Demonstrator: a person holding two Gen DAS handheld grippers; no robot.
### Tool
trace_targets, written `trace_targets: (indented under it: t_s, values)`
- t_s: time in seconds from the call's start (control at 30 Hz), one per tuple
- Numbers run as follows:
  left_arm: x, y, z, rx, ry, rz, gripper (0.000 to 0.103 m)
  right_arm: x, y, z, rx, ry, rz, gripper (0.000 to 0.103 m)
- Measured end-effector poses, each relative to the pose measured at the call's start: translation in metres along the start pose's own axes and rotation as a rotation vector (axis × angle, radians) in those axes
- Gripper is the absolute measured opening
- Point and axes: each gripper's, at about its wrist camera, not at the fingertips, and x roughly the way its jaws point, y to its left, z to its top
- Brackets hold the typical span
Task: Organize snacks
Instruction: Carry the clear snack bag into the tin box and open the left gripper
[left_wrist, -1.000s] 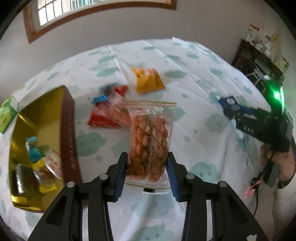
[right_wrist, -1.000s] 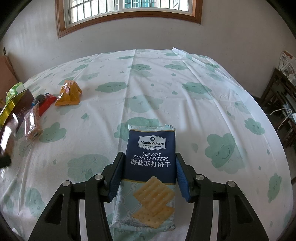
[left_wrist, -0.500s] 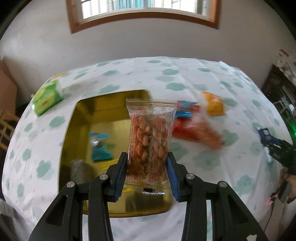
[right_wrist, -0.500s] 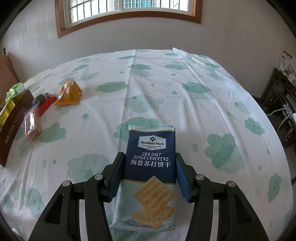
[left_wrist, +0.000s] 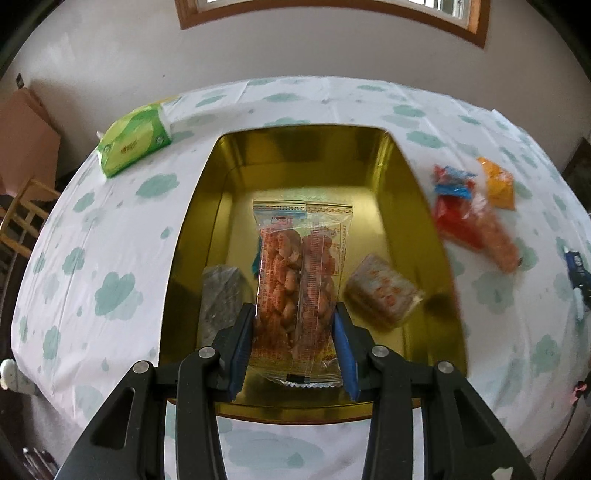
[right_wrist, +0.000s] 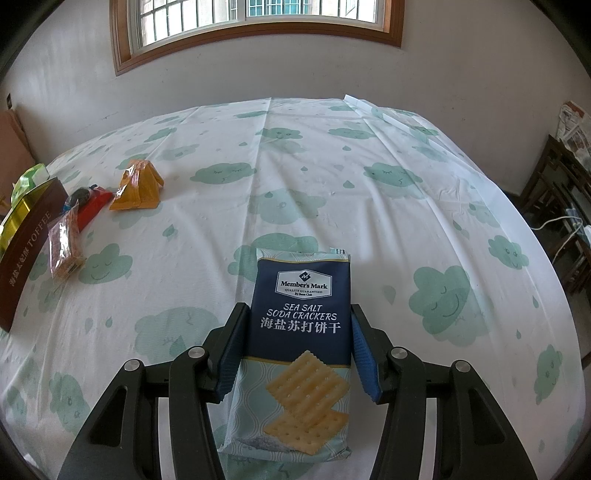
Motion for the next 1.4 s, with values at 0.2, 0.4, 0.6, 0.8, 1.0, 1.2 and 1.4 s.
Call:
trace_targets:
  t_s: [0.2,0.4,0.6,0.8,1.0,1.2,1.4]
  values:
    - [0.01,0.011,-0.003,-0.026,0.023,0.018,0.037,0.0,0.0,0.0,0.0,0.0,0.0,0.054]
    - [0.016,0.01,-0.006,-0.012,0.031,0.051,0.037,0.0,0.0,0.0,0.0,0.0,0.0,0.054]
    - [0.02,0.008,-0.006,-0.014,0.044,0.047,0.038,0.0,0.0,0.0,0.001,0.0,0.001,0.055]
    - [0.019,0.008,-0.004,-0.024,0.048,0.05,0.04,0.0,-0.001,0.0,0.001,0.0,0.0,0.055]
    - [0.014,0.009,-0.003,-0.025,0.032,0.049,0.045,0.0,-0.001,0.0,0.001,-0.001,0.0,0.055]
    - [0.004,0.006,-0.005,-0.015,-0.001,0.055,0.053,0.0,-0.001,0.0,0.002,0.0,0.001,0.055]
    - [-0.006,0.002,-0.008,-0.013,-0.031,0.071,0.056,0.0,-0.001,0.0,0.002,-0.001,0.0,0.055]
